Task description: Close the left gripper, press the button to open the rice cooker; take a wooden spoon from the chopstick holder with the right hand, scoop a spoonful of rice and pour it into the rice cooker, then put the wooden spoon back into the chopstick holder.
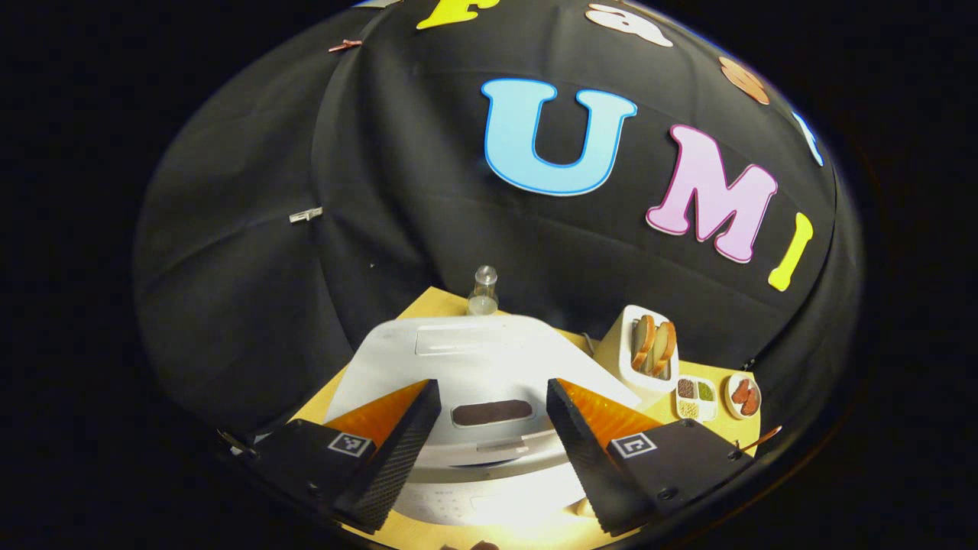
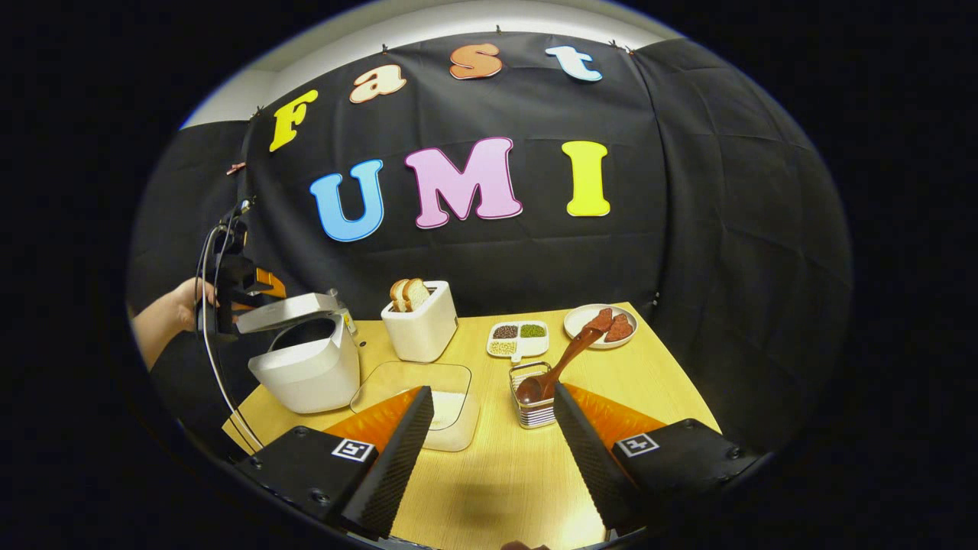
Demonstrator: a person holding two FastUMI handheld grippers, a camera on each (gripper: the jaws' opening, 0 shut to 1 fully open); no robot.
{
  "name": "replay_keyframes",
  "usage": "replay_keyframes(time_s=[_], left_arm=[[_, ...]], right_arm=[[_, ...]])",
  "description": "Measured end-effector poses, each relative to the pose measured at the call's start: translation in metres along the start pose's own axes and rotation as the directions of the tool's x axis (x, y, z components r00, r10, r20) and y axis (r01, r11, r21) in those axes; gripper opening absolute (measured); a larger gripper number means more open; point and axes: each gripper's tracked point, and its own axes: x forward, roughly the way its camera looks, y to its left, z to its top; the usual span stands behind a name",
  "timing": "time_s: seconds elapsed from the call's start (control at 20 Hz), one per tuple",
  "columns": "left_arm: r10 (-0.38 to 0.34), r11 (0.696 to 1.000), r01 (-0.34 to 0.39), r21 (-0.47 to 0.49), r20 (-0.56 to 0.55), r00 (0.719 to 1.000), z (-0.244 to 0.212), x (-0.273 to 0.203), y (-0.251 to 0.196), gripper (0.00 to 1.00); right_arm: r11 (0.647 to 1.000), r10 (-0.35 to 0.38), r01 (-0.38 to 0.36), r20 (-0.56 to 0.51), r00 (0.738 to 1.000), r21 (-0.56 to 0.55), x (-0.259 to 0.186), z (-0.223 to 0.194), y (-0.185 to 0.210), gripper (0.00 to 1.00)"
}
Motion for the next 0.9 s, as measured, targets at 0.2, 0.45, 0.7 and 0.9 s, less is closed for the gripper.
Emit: replay_keyframes(time_s=[0.2, 0.45, 0.7, 0.9], left_arm=[[0.024, 0.997, -0.025, 0.076, 0.006, 1.000, -0.040, 0.018, 0.002, 0.99], [0.034, 0.986, -0.036, 0.166, 0.016, 0.999, -0.069, 0.030, 0.003, 1.00], [0.011, 0.983, -0.016, 0.182, 0.028, 1.000, -0.067, 0.032, 0.001, 1.00], [-0.064, 0.975, 0.050, 0.215, 0.059, 0.996, -0.065, 0.005, -0.016, 0.96]], right_arm=[[1.000, 0.000, 0.000, -0.021, 1.000, 0.008, -0.006, -0.008, 0.003, 0.98], [1.000, 0.004, -0.005, -0.034, 0.999, -0.004, -0.010, -0.016, 0.008, 0.98], [1.000, 0.018, -0.019, -0.045, 0.999, -0.017, -0.011, -0.024, 0.013, 0.98], [0.999, 0.028, -0.029, -0.029, 0.999, -0.017, -0.004, -0.014, 0.007, 0.99]])
